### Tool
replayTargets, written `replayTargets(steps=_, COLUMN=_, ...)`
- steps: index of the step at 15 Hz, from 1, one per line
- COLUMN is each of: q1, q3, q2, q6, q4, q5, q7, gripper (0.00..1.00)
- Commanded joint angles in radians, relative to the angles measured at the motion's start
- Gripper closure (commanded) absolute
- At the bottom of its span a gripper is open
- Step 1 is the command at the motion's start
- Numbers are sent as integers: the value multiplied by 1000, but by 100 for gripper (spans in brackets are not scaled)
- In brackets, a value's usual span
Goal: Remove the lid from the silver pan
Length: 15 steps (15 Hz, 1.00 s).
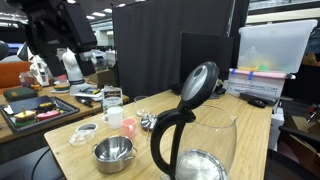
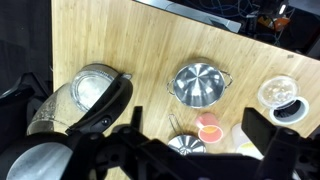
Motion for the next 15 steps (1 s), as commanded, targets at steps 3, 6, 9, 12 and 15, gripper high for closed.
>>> replayTargets(steps=3, q1=0, q3=5, q2=13, q6=-2, q4=6, q5=4, q7=1, gripper=0)
replayTargets(steps=6, q1=0, q3=5, q2=13, q6=-2, q4=7, q5=4, q7=1, gripper=0)
replayTargets(steps=9, q1=4, q3=6, q2=27, q6=9, q4=14, q5=10, q7=8, gripper=0)
replayTargets(steps=12, q1=51, q3=11, q2=130, q6=93, q4=55, q5=61, q7=24, gripper=0)
replayTargets(steps=15, q1=97, q3=47, q2=294, q6=243, q4=105, q5=99, q7=42, gripper=0)
